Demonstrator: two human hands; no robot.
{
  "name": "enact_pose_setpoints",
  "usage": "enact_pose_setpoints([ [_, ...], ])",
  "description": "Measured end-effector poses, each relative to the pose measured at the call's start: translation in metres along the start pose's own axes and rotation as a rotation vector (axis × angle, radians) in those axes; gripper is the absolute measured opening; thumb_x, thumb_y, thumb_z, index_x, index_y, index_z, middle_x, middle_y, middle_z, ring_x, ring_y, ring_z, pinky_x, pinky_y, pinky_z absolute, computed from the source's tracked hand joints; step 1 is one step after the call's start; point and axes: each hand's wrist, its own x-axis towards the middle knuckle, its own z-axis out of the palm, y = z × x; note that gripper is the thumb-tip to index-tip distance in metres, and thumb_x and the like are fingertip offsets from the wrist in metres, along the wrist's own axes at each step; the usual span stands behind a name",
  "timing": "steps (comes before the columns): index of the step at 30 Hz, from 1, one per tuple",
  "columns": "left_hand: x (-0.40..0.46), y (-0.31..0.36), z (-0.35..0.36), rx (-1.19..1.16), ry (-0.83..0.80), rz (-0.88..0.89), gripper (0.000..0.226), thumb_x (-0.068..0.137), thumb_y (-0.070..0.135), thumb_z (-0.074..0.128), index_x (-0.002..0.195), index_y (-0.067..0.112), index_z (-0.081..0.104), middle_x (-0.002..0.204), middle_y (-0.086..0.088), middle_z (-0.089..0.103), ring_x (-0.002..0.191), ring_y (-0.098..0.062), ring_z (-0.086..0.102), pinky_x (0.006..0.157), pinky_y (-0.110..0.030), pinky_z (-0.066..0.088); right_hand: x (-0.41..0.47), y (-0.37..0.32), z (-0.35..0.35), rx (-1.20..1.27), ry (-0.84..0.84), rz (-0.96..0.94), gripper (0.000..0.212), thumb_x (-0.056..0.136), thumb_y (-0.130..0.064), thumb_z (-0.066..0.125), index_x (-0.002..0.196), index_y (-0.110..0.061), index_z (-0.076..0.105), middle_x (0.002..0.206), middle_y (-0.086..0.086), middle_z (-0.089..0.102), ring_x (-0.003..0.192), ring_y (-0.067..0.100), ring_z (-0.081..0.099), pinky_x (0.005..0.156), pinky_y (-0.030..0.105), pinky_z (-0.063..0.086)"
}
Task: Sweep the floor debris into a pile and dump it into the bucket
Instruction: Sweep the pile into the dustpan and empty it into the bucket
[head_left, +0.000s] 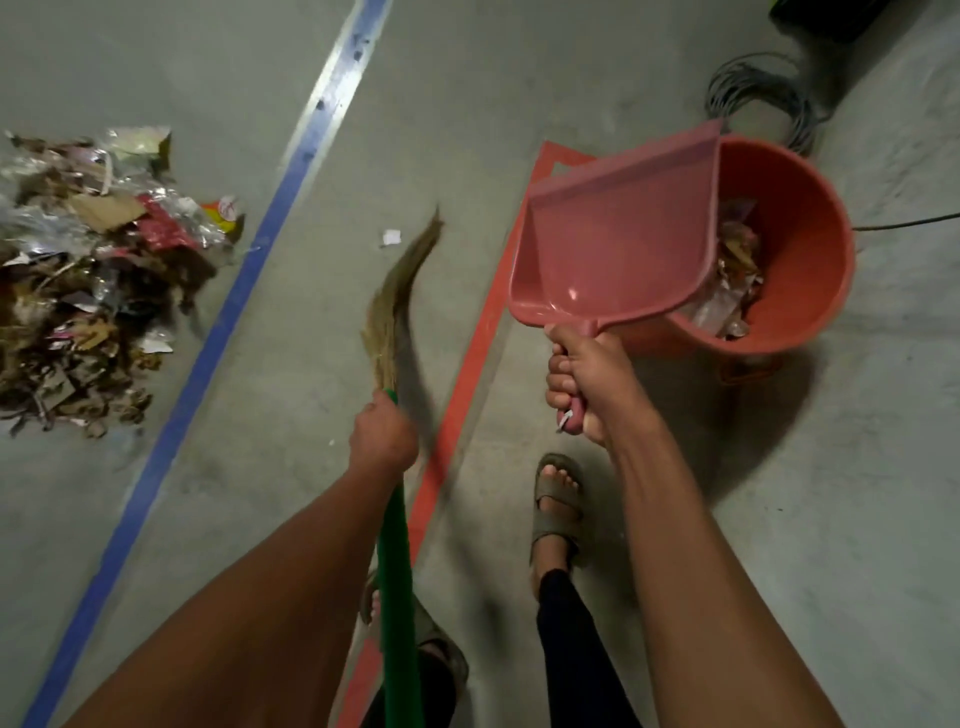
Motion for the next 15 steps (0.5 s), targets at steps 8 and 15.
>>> enact_pose_setpoints([
  [8, -0.013, -0.076, -0.052, -0.133, 0.121, 0.072, 0.057, 0.099, 0.01, 0.046, 0.154, 0.014, 0.033, 0.134, -0.018, 0.058, 0.116, -0.041, 0.061, 0.1, -0.054, 0.052, -0.028, 0.013, 0.1, 0.018, -0.113, 0.039, 0.028, 0.1, -0.014, 0.056, 0.074, -0.016, 0.044, 0.051, -0.005, 0.029, 0.036, 0.007, 0.026, 0.037, 0.018, 0.022],
  [15, 0.007, -0.074, -0.082, -0.17, 0.147, 0.312, 0.052, 0.107, 0.023, 0.041, 0.158, 0.019, 0.031, 0.145, -0.012, 0.054, 0.124, -0.034, 0.057, 0.103, -0.047, 0.048, -0.03, 0.012, 0.158, 0.032, -0.191, 0.034, 0.028, 0.1, -0.014, 0.057, 0.075, -0.016, 0.045, 0.055, -0.002, 0.029, 0.037, 0.008, 0.027, 0.036, 0.02, 0.023],
])
